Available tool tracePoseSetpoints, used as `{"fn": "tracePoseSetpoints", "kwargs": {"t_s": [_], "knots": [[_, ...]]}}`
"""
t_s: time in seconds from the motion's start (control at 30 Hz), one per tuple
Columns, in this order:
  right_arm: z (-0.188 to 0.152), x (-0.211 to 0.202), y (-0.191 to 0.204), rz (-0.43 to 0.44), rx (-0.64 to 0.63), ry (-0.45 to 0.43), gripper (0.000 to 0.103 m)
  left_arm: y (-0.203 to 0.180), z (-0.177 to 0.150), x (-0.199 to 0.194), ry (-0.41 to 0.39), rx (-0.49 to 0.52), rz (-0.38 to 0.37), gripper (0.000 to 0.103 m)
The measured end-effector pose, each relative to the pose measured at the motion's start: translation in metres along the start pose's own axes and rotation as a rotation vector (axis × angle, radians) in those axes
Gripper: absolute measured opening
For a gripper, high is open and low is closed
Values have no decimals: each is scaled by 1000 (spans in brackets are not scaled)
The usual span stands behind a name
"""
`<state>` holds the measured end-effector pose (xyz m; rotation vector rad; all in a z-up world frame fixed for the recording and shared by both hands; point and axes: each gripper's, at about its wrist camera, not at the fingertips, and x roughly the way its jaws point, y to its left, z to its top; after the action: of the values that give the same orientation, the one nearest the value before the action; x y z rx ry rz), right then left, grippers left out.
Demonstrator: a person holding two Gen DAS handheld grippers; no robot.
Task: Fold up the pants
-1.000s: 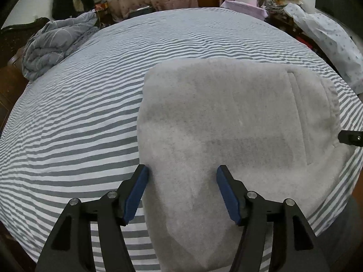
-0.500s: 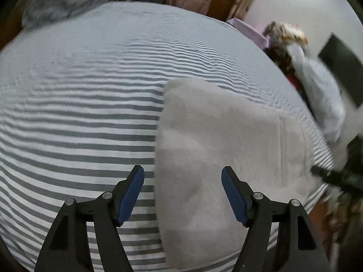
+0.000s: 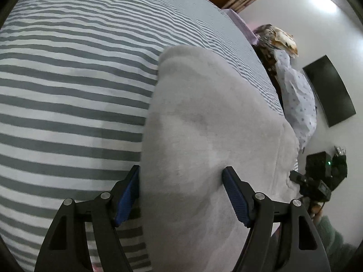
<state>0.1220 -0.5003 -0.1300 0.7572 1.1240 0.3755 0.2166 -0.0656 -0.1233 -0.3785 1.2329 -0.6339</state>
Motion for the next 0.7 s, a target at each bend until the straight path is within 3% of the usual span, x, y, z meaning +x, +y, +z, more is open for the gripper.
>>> {"fn": "tracePoseSetpoints", "kwargs": {"t_s": [0.2,0.37,0.43,0.6,0.7], "knots": [[9,19,-13,153,13,30,73,-6,4,9,-1,17,-15,73],[18,29,-11,173,19,39,70,-8,6,11,-26,-2,0,69],[17,27,-9,193,36,30,53,-13,2,11,-44,14,23,60],[10,17,14,90,24,-13,42,-27,-3,3,-105,20,72,35],[12,10,34,29,13,-32,40,-31,-3,-2,-113,12,83,32]]}}
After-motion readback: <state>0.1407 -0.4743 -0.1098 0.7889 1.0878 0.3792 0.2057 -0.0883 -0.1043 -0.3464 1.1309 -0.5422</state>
